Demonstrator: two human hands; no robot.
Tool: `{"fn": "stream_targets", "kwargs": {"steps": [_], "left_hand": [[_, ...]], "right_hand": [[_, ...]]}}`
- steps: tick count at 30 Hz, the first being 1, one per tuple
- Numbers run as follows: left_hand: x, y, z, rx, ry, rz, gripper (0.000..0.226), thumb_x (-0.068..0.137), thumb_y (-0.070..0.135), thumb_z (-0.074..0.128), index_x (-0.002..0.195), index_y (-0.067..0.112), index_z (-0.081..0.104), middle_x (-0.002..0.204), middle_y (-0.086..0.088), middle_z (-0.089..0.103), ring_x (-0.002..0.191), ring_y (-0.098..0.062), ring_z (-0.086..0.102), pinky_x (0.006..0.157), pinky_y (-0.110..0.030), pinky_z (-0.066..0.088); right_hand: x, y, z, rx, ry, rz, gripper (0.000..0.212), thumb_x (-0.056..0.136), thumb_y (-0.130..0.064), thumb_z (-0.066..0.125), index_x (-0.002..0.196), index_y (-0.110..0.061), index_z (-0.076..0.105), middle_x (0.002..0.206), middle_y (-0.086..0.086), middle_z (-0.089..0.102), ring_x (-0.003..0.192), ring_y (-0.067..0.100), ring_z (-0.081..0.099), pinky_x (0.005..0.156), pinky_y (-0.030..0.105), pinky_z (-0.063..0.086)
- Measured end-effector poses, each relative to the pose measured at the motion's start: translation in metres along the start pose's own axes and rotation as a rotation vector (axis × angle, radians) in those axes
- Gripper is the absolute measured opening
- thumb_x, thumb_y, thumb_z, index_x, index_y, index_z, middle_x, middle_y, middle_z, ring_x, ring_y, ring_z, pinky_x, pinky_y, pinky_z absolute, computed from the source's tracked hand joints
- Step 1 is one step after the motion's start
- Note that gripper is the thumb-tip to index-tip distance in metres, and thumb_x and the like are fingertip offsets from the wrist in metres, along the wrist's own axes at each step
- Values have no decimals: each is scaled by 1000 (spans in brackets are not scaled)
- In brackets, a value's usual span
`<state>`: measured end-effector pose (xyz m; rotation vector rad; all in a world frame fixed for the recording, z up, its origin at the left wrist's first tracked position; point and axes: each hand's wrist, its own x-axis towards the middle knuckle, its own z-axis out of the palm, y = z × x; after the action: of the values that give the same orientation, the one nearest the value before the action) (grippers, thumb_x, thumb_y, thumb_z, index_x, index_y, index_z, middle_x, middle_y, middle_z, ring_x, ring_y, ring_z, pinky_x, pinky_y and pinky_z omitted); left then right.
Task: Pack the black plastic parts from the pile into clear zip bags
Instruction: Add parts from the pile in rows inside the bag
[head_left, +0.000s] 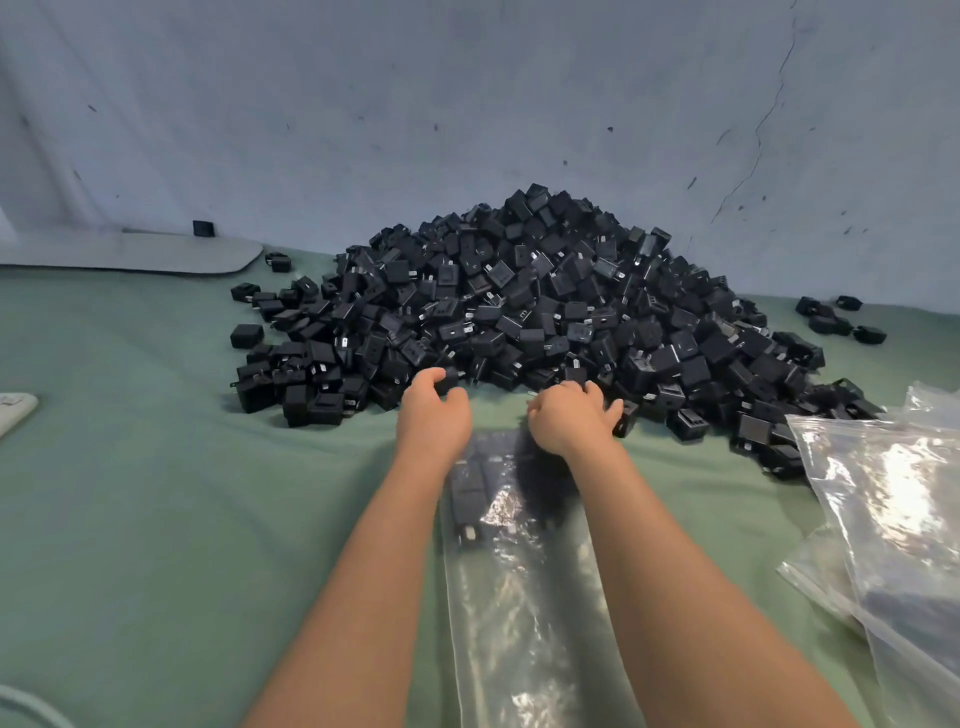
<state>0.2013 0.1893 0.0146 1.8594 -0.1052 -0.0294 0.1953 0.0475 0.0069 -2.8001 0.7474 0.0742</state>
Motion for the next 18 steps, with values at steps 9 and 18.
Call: {"fn": "stream_targets", "kwargs": {"steps": [9, 18], "left_hand": [[-9, 9, -5, -238, -75, -73, 22, 96, 21, 46, 113, 14, 59, 99, 1, 59, 95, -15, 55, 92, -32, 46], [-68, 25, -9, -357, -284, 4, 19, 96, 17, 51, 115, 17, 56, 106, -3, 65, 94, -16, 66, 84, -32, 54]], "right_hand": [[-27, 3, -37, 677, 95, -226, 46, 90, -7, 38, 121, -27, 65, 81, -6, 67, 54, 0, 51, 52, 14, 43], [-144, 18, -55, 720, 79, -338, 37, 93, -5, 40, 112, -25, 64, 99, 2, 69, 71, 20, 63, 64, 29, 49]]}}
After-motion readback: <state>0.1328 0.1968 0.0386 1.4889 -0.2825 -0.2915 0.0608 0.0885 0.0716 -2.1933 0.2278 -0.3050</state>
